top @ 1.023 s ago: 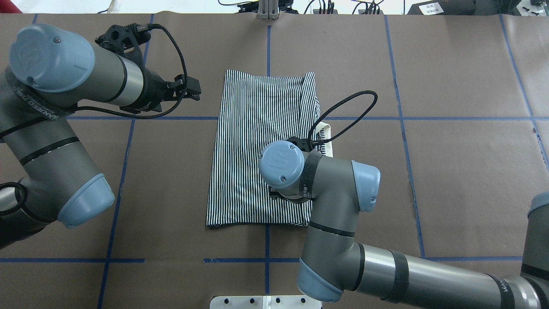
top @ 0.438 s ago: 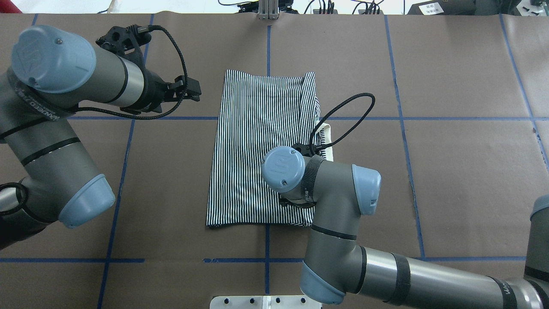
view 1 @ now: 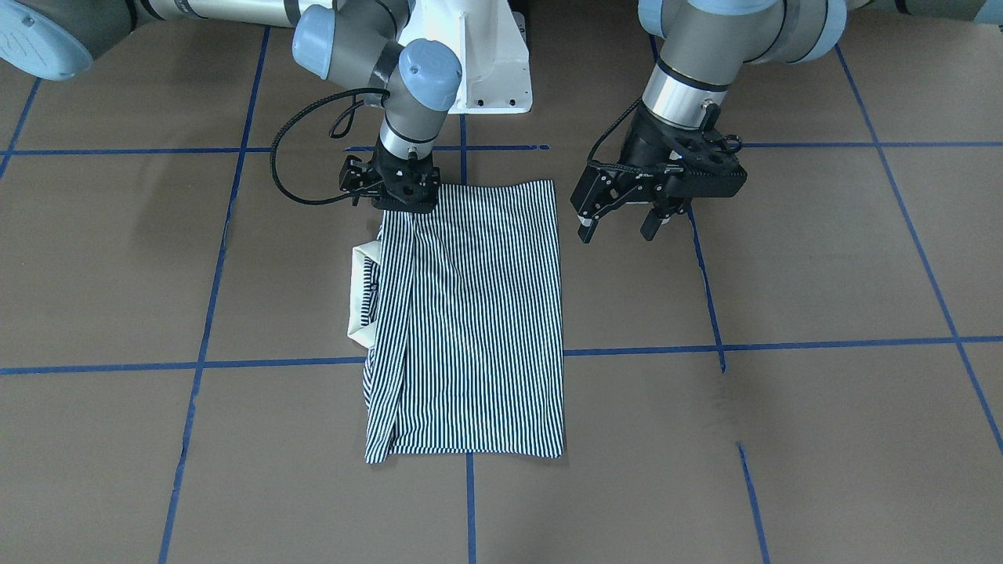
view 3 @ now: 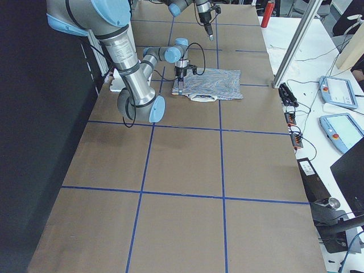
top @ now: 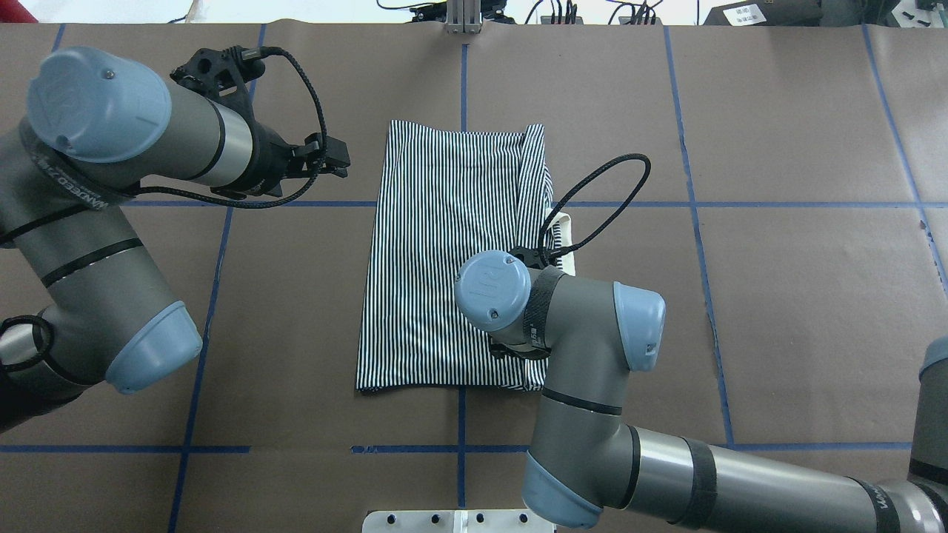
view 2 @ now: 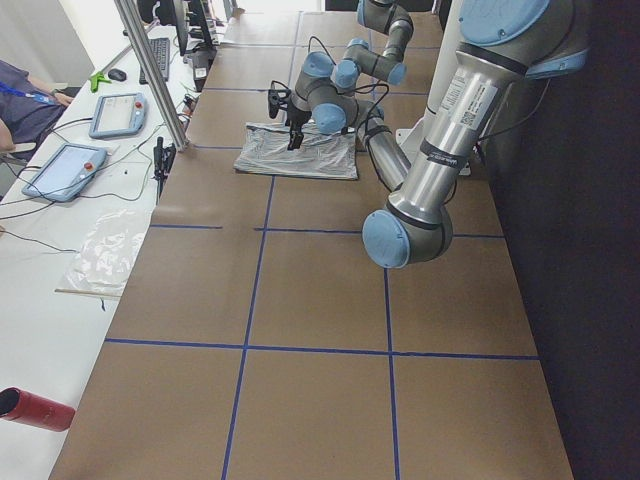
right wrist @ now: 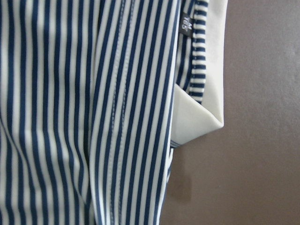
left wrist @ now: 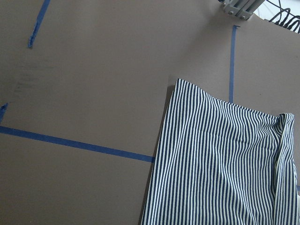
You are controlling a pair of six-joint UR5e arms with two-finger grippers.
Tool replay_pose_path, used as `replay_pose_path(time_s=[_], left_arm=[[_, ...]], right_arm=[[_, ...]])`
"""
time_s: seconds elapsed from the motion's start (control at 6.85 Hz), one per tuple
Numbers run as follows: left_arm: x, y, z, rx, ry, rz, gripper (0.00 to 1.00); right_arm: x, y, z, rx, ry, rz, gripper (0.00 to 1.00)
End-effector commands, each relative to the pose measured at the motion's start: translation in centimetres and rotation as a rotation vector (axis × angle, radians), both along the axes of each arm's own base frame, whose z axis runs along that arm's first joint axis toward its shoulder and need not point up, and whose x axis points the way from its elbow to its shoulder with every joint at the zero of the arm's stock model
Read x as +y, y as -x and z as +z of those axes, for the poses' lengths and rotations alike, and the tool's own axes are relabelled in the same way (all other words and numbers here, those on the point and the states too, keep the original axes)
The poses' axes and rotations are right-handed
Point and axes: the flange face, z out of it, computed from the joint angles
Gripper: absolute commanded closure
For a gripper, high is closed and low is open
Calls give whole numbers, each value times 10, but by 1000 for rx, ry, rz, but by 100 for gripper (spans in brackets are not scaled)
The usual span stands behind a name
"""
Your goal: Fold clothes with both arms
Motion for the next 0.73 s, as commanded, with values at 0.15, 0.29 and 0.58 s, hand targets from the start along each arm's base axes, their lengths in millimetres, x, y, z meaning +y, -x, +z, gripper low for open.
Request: replay_pose_path(time_s=[0.15,0.29,0.58], left_arm=[[2,-5,2,-1,1,7,0],[1,-7,3,-3,2,6,0],[1,-14,2,-1,7,10,0]], right_arm=[[-1,1,5,4,-3,-3,0],[-1,1,6,5,-3,-6,0],[-15,-10,9,13,-13,-18,0]])
